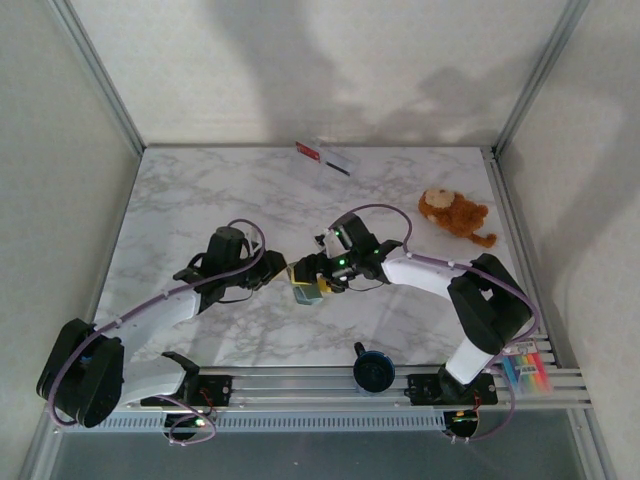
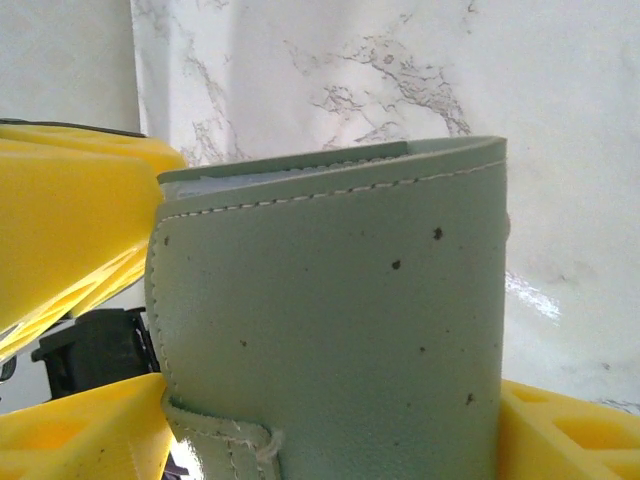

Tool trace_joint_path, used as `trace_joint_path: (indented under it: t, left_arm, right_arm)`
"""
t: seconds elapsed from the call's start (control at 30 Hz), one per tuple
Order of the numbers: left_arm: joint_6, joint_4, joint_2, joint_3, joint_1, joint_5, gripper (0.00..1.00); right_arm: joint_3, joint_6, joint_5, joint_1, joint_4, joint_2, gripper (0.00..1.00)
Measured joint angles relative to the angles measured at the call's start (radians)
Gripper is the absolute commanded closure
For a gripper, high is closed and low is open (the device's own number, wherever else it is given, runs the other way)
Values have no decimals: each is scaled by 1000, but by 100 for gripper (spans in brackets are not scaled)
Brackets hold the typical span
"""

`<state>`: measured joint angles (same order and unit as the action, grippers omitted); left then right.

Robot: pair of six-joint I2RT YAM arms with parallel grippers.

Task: Put the credit cards into the card holder

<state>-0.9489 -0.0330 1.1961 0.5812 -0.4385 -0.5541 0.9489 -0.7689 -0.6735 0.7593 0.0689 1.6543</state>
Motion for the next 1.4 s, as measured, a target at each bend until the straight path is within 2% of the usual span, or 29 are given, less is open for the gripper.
trace_joint_path:
  t: [0.03,0.13,0.27,0.33,0.63,0.77,0.9,1.13,1.23,1.27,1.3,1.4]
  left_arm:
    - [-1,0,-3,-1,2,-1,100]
    - [-1,0,-13,-3,2,-3,100]
    - [-2,3,-19,-8,2,-3,100]
    - [-2,14,-19,-8,2,3,100]
    - [-56,126,23,0,2,85,100]
    - [-111,148,30,0,2,88,100]
    - [-156,166,30,10,2,104,100]
    - [-193,180,35,13,2,125,100]
    - [-200,176,52,13,2,126,100]
    - [-200,176,57,13,2,126,100]
    - [-200,175,60,13,2,129,93]
    - [-196,170,58,13,2,133,59]
  right_arm:
    - [0,2,2,3,0,0,23]
    - [0,9,13,10,-3,0,22]
    - [0,47,52,28,2,0,11]
    - [0,74,87,43,6,-1,8]
    - [-45,225,352,137,34,-117,8]
    - [-47,238,447,212,26,-115,12]
    - [-61,150,476,277,-54,-88,18]
    - [-63,-1,482,303,-152,8,29]
    - [-50,-41,504,319,-158,58,42]
    - [-44,-53,516,324,-155,71,49]
    - [-37,-66,525,328,-149,80,55]
    - [-15,-82,552,329,-106,91,54]
